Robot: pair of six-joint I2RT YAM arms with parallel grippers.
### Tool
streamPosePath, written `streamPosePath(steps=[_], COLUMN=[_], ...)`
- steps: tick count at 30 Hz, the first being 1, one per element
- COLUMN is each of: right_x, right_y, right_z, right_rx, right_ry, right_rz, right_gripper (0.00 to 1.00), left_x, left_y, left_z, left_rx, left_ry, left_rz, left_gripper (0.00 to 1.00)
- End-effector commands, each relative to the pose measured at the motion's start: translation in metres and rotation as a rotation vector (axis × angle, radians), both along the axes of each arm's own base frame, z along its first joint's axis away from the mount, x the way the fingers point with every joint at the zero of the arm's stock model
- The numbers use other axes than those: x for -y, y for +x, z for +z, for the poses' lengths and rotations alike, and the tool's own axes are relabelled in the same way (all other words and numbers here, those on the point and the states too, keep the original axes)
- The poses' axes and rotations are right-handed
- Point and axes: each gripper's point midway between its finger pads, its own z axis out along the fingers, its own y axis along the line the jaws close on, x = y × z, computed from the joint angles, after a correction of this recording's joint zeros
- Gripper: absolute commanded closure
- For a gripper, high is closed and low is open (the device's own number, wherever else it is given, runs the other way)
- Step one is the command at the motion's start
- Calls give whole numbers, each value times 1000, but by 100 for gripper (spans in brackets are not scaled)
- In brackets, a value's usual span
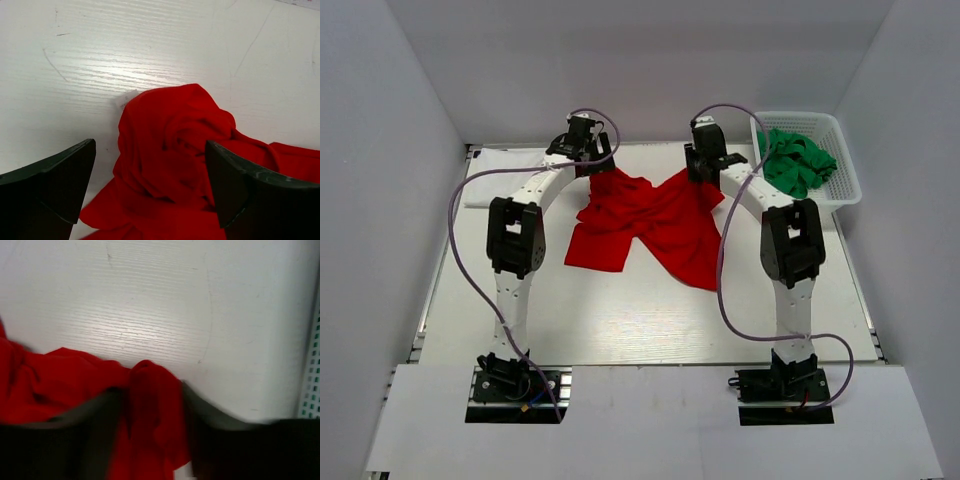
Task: Fold and stack the t-shirts
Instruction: Flatten out the tshirt
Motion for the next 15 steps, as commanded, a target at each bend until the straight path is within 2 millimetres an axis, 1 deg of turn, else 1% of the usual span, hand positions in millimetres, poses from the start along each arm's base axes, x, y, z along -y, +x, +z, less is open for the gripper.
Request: streamPosePath(steps=[1,2,3,4,5,6,7,8,9,10,11,12,13,14,15], right_x=[2,2,0,2,3,4,6,9,15,19,15,19,25,30,34], right_y=[5,1,0,-9,-12,-23,-37,-46,-67,-79,-93,-109,-129,-144,-157], right_z=[42,65,73,66,72,105,87,104,90,102,114,87,79,59,77], right_rx=[39,77,95,75,87,137,93,117,73,87,95,29,-2,-47,-10], right_ry=[27,49,70,63,71,118,114,144,155,190,233,221,257,250,281], right_rz=[2,4,11,11,10,9,8,1,-15,-34,-3,-5,-37,-54,-56], right_gripper=[21,10,10,10,10,10,10,10,10,10,10,10,10,10,10], left_x=[7,8,7,-1,-6,-12,-18,-21,-27,-33,-37,-40,-47,-50,-53], left_y=[2,1,-3,-6,-14,-25,-39,-51,-76,-90,-105,-118,-150,-163,-173], left_z=[48,57,64,69,67,89,77,78,80,77,74,72,59,55,53], left_rx=[68,82,84,85,68,90,54,39,21,6,-11,-14,-56,-59,-48], left_ry=[-44,-46,-47,-39,-25,-24,-7,-9,-19,-17,-24,-36,-55,-67,-81], left_rz=[-44,-58,-58,-41,-30,-22,-14,-8,5,22,33,46,78,90,99], left_gripper=[0,0,0,0,0,0,0,0,0,0,0,0,0,0,0])
